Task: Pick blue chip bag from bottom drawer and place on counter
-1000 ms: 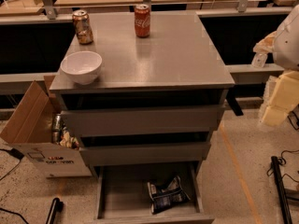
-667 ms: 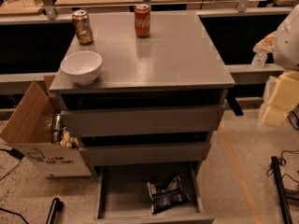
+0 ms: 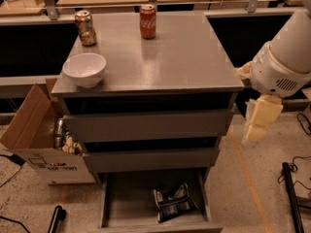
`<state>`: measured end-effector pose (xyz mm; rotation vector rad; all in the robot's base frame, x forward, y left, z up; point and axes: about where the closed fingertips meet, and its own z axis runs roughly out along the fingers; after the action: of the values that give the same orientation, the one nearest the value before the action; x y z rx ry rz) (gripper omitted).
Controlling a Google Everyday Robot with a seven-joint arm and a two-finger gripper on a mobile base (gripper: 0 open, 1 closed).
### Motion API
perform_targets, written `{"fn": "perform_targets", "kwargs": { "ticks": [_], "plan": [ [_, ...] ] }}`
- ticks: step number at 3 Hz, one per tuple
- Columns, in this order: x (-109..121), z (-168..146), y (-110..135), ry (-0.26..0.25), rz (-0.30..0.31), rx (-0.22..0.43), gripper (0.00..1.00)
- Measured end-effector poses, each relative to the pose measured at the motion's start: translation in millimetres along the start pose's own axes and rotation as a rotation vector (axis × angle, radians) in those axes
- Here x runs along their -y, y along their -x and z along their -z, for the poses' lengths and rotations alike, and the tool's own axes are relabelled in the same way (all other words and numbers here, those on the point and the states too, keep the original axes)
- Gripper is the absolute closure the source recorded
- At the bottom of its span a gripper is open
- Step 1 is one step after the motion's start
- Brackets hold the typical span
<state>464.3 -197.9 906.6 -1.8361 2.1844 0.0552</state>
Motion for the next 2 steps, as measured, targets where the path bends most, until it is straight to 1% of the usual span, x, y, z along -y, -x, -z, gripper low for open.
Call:
{"fn": "perform_targets", "kwargs": {
  "ticks": [1, 2],
  "plan": [
    [1.5, -82.7, -10.8, 0.069, 0.033, 0.102, 0.00],
    [1.1, -82.0, -10.6, 0.069, 0.033, 0.101, 0.00]
  ]
}}
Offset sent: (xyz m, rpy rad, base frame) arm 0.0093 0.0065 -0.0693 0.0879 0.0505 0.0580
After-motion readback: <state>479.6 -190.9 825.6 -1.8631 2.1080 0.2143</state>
